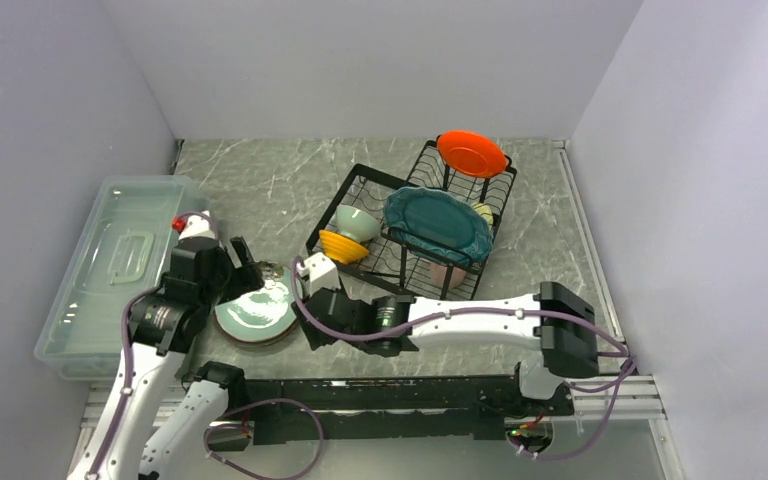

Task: Load the mixed dishes into the dish rack
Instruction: Pick up the plate at the center of the board, then insert the plate into the dish rack.

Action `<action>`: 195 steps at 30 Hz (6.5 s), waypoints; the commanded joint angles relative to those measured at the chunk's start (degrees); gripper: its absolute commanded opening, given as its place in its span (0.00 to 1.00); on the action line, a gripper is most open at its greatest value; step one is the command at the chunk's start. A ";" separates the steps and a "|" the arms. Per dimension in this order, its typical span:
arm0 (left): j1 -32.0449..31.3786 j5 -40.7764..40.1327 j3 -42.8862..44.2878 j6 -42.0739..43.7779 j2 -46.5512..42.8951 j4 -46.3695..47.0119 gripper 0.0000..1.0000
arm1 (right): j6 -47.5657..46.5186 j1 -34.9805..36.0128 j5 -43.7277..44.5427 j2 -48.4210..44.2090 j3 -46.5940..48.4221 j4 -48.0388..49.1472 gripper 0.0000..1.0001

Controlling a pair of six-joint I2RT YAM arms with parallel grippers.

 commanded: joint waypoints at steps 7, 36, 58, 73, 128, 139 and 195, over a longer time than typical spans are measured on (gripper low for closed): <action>-0.13 -2.34 2.76 -1.24 10.62 -0.30 0.84 | 18.61 -6.36 -8.20 9.16 0.85 10.73 0.60; 13.67 7.32 2.14 3.98 37.44 3.43 0.49 | 22.88 -13.91 -14.68 18.45 0.52 24.29 0.54; 16.48 13.62 2.27 5.03 51.94 4.74 0.40 | 22.92 -14.99 -17.09 18.88 -1.17 28.68 0.53; 15.20 19.26 1.87 4.87 56.46 6.37 0.35 | 24.58 -16.46 -17.75 16.81 -5.70 30.98 0.53; 4.27 24.91 1.61 0.32 57.75 10.94 0.36 | 25.34 -18.77 -25.33 18.77 -5.59 40.11 0.00; 4.27 17.94 9.12 1.85 49.05 1.98 0.52 | 20.72 -18.36 -21.10 11.16 -5.70 36.23 0.00; 4.71 -5.46 12.34 3.78 20.60 -0.95 0.66 | -9.99 -21.77 -5.65 -14.06 29.53 -0.32 0.00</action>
